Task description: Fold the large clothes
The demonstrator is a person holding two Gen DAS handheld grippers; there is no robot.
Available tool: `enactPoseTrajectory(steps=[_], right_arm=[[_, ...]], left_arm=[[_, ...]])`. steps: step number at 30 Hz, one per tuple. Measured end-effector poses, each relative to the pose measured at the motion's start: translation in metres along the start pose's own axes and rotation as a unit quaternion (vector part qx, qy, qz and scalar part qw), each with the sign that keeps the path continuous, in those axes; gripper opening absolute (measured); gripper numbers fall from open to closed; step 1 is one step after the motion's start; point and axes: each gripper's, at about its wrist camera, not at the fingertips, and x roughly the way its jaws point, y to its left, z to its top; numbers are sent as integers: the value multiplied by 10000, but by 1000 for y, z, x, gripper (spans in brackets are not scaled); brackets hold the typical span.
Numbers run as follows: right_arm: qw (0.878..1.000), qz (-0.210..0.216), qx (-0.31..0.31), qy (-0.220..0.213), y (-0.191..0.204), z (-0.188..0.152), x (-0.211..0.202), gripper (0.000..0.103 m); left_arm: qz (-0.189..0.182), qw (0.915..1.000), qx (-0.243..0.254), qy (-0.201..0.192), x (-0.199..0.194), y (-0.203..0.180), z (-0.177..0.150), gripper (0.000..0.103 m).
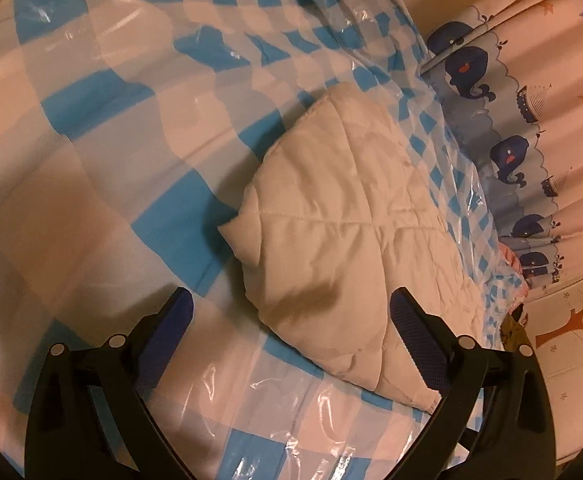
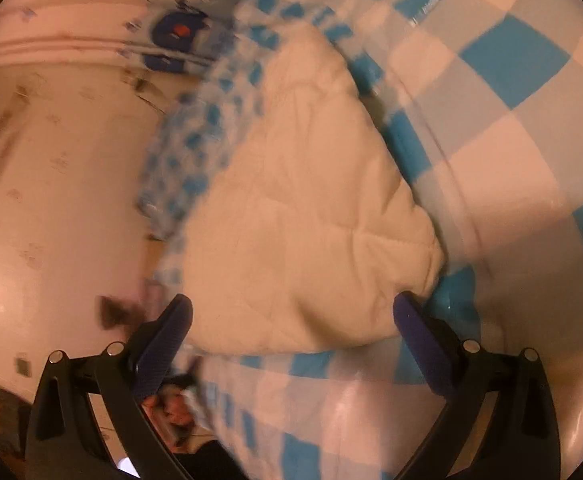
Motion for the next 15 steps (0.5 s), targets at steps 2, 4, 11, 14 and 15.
enactPoseTrajectory(steps=[2,4,11,14,15], right_arm=[[9999,-134,36,-7,2,1,4,97],[9995,155,170,-208,4,2,0,97],[9994,294,184,-73,10,-20,-8,97],[9996,-95,-35,261,12,-35,6,97],[9994,-205,-91,247,13,-34,11,97]], left_arm=[[-111,9997,-206,77,4,7,2,95],[-477,9977,-481,82,6,15,6,95],[-1184,9893,-837,158,13,24,10,95],[-930,9936,-583,259,17,15,6,95],[-974,9935,-515,276,18,10,7,95]])
